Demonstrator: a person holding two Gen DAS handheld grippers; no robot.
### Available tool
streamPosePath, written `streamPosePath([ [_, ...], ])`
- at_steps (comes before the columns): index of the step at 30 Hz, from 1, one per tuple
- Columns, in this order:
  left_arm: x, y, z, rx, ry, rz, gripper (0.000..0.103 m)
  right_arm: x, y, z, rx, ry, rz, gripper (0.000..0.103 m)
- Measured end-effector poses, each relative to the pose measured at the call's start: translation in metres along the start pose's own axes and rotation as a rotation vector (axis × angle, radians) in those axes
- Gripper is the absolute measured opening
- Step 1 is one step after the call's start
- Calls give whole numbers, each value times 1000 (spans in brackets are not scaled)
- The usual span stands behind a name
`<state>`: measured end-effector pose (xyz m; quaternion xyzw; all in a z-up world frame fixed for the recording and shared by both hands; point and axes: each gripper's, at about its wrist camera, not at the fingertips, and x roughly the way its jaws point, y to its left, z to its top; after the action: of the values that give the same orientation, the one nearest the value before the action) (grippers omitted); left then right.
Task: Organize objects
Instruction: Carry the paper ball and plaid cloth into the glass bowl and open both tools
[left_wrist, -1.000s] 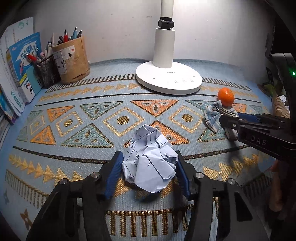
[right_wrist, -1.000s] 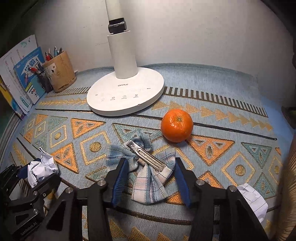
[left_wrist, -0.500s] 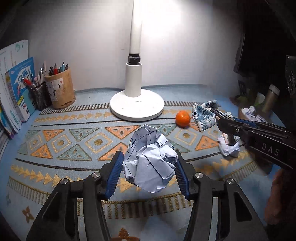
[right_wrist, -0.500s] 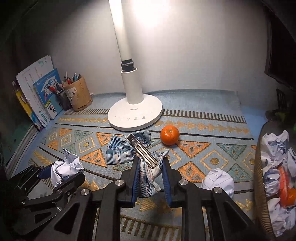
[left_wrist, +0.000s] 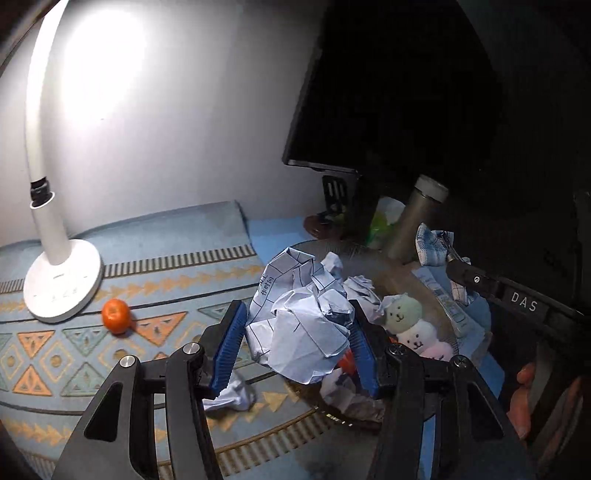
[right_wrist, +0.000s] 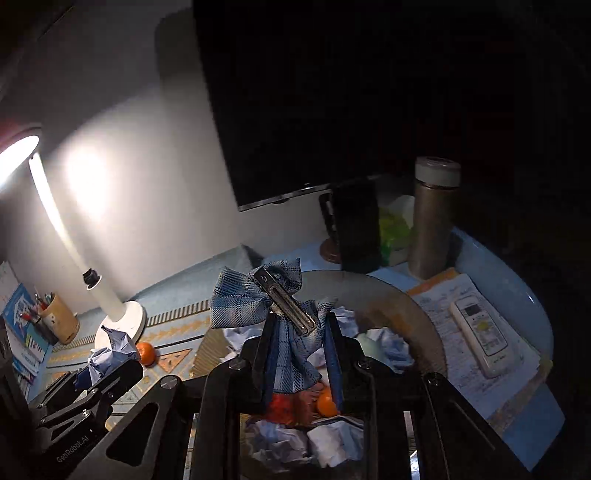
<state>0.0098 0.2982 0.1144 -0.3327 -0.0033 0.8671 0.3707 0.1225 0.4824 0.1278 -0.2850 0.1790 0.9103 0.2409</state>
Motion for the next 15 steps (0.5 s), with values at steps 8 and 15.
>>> streamPosePath([
  [8, 58, -55, -4, 67, 74, -32, 59, 37, -62, 6, 97, 61, -21, 24],
  [15, 53, -61, -11, 117, 58, -21, 94, 45, -76, -4, 137, 90, 1, 50],
])
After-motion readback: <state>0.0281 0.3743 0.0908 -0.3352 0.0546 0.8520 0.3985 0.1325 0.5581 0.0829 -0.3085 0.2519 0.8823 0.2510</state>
